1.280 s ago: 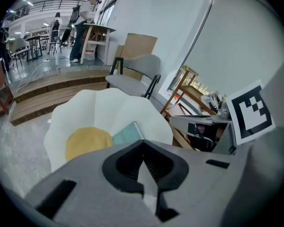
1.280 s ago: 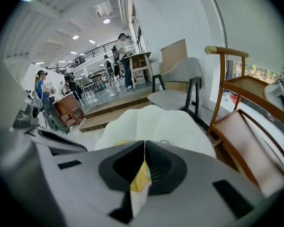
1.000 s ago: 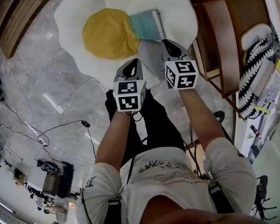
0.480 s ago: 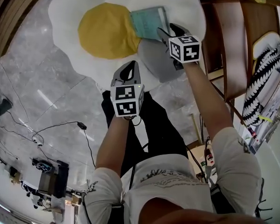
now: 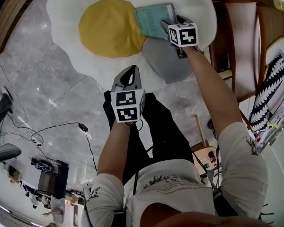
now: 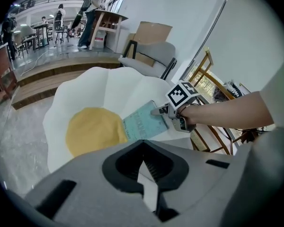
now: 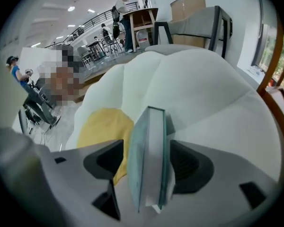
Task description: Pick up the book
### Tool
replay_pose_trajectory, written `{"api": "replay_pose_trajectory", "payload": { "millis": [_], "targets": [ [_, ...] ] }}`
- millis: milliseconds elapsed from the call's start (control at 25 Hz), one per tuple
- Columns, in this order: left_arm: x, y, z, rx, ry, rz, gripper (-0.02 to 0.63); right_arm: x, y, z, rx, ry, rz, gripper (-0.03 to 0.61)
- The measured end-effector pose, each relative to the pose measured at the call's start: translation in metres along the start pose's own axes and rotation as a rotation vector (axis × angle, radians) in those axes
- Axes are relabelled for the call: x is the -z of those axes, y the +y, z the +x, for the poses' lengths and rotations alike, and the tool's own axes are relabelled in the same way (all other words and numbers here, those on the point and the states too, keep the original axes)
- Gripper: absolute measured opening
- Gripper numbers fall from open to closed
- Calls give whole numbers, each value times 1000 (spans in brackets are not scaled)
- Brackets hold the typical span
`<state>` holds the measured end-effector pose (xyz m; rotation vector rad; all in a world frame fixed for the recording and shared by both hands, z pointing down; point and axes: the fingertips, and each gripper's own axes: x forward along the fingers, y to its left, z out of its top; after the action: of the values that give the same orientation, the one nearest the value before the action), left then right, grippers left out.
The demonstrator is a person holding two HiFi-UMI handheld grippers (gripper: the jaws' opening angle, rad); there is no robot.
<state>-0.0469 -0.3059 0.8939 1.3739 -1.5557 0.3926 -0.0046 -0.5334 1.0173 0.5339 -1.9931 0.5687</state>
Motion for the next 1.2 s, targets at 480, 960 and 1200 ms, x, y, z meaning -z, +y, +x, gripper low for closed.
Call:
{"api": "replay_pose_trajectory", "payload": {
  "millis": [480,960,1200],
  "targets": [
    [3,46,-12,-45,0,-21,20,26,6,29,-42,175,5,279],
    [-1,54,-26,-20,-7,-8,20,61,46,23,-52,224,78,179],
    [-5,54,-37,-5,-15,13,20,49,54,2,-32,158,88,176]
  ]
}}
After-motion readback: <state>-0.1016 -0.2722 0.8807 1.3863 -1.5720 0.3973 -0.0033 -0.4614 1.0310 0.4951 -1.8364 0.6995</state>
